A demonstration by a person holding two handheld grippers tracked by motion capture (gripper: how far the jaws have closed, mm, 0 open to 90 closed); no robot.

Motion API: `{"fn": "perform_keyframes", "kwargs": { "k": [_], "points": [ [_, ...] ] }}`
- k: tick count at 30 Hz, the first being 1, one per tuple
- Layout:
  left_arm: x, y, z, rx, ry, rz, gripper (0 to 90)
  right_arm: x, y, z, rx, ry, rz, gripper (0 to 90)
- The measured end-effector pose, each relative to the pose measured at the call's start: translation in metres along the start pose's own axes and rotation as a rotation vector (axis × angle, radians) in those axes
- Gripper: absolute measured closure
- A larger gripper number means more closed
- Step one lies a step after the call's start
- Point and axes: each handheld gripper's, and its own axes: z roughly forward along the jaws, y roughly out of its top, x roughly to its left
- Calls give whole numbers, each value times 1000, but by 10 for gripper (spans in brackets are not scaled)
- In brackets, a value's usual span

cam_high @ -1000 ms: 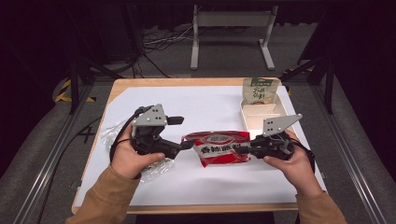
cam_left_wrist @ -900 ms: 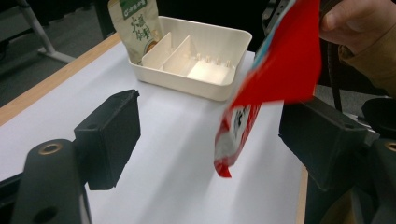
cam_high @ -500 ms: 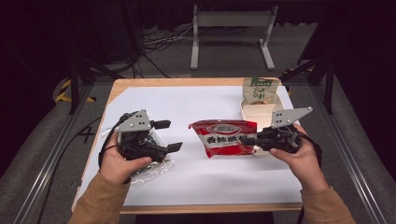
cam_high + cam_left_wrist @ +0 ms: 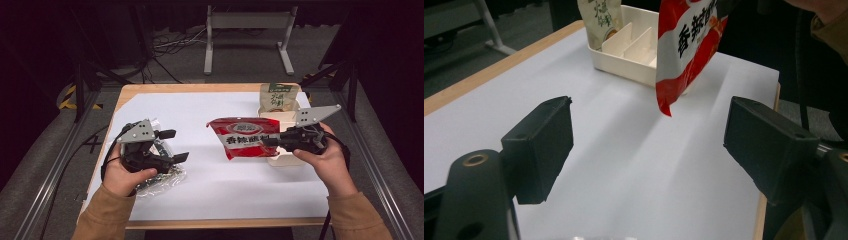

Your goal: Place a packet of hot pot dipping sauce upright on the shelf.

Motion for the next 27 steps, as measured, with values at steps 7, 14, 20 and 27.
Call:
{"fn": "perform_keyframes", "kwargs": {
  "k": [7,14,20,27],
  "points": [
    [5,-6,-1,8,15,-12,212,-8,5,-6,5,-23,-7,875],
    [10,-13,-4,0,28,-29,212,-20,8,-13,1,-49,-3,875],
    [12,-17,-5,-1,36,-32,209,-31,9,-19,-2,-75,-4,875],
    [16,-21,-6,5,44,-37,204,-41,10,-25,-11,-100,-2,875]
  ]
}}
